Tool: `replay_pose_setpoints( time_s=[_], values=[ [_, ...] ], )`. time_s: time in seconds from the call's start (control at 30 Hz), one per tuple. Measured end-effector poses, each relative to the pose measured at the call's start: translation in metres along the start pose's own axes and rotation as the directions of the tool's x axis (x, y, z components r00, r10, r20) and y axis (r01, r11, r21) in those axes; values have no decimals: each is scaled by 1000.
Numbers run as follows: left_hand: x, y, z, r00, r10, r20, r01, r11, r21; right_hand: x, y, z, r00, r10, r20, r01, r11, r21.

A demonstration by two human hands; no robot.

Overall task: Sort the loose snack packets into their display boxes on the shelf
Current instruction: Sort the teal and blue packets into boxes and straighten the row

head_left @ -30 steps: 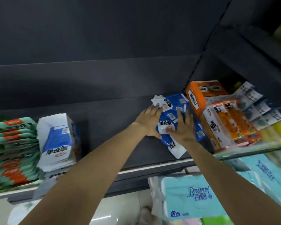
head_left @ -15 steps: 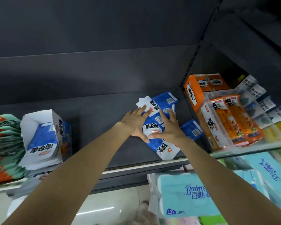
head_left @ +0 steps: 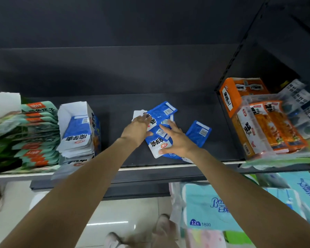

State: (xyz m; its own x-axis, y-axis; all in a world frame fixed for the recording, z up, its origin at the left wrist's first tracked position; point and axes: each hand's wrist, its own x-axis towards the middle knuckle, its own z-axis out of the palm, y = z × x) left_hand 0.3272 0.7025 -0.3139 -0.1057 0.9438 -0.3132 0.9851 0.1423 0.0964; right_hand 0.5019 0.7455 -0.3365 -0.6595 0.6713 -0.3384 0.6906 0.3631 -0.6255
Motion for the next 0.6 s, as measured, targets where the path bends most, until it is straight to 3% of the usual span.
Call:
replay_pose_setpoints(
  time_s=[0.17, 0.23, 0.3, 0.37, 0.43, 0.47, 0.53, 0.6],
  values=[
    [-17, 2, -10, 969, 190, -157, -98, 882, 461, -1, -12, 2, 996, 62, -61, -55, 993, 105],
    [-30, 0, -24, 934, 180, -310, -35, 907, 420, -6, -27, -1, 944, 92, -316, -54, 990, 127],
    [-43, -5, -36, 872, 220, -438, -46, 926, 374, -12, -46, -7, 840, 37, -542, -29, 999, 24],
    [-61, -13, -49, 742, 316, -592, -125, 932, 341, -17, -66, -13, 842, -98, -530, 14, 987, -159],
    [-79, -25, -61, 621, 359, -697, -273, 932, 237, -19, -88, -17, 879, -193, -436, 88, 964, -250],
    [-90, -31, -69, 604, 305, -737, -337, 935, 111, -19, -100, -17, 882, -195, -428, 123, 974, -189],
    [-112, -46, -84, 673, 72, -736, -400, 872, -281, -17, -124, -14, 893, -127, -432, 178, 981, 81],
    [-134, -65, -98, 756, -79, -650, -382, 753, -535, -18, -149, -8, 919, -57, -391, 194, 927, 320]
  ],
)
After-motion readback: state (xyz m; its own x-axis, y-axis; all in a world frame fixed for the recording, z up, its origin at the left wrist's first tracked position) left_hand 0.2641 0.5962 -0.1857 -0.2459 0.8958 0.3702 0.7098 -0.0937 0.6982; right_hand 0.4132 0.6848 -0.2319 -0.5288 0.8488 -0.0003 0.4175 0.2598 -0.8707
